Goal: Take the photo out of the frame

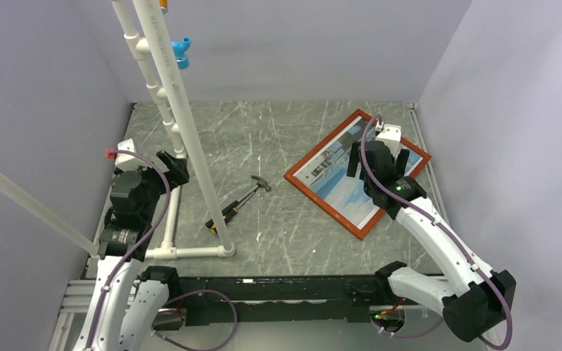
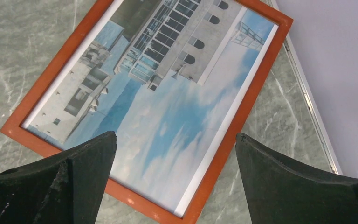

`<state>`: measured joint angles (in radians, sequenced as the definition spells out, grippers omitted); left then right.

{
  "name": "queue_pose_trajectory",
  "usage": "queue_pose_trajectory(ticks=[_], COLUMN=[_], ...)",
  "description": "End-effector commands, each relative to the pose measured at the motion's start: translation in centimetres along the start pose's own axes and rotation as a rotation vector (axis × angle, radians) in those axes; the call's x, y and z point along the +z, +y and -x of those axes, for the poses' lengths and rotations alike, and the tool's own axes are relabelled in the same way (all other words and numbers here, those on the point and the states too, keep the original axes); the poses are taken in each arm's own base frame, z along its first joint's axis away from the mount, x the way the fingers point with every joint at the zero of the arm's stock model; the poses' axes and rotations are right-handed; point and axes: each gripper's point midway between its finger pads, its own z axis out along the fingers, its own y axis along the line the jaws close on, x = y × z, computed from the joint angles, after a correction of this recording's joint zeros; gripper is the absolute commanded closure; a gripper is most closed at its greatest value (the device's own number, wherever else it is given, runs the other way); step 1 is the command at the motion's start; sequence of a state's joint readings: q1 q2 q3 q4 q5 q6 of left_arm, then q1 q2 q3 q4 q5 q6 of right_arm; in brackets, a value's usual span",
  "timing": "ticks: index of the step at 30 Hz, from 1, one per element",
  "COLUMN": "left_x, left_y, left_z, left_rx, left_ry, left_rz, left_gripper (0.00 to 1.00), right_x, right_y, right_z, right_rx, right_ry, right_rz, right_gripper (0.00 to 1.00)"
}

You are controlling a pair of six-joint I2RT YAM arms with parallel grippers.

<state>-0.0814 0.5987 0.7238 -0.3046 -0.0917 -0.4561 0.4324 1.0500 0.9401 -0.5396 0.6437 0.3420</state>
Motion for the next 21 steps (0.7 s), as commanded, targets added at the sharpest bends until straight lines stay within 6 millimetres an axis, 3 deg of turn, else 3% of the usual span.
queue_pose_trajectory(ticks=[1, 6, 11, 19, 21], left_x=[-1.3, -2.1, -2.5, -3.4, -3.4], left_y=[1.2, 2.0, 0.9, 0.2, -0.2], left_z=[1.7, 1.7, 0.8, -1.6, -1.9], left_rx=[-0.003, -0.042, 0.028, 0.122, 0.135], left_ry=[-0.072, -0.078, 0.040, 0.201, 0.224], left_rz=[0.071, 0.116, 0.070, 0.007, -0.022], left_gripper=[0.01, 0.01, 0.01, 0.01, 0.00], right_x=[-1.0, -1.2, 0.0, 2.8, 3.1], right_y=[0.4, 0.9, 1.3, -1.0, -0.5], right_z=[2.1, 1.8, 0.7, -2.6, -2.9], right_rx=[0.073, 0.104, 0.199, 0.400, 0.388], right_ry=[-0.059, -0.063, 0.032, 0.203, 0.218], right_rz=[0.044, 0.091, 0.135, 0.110, 0.138], right_gripper=[0.00, 0.00, 0.00, 0.00, 0.00])
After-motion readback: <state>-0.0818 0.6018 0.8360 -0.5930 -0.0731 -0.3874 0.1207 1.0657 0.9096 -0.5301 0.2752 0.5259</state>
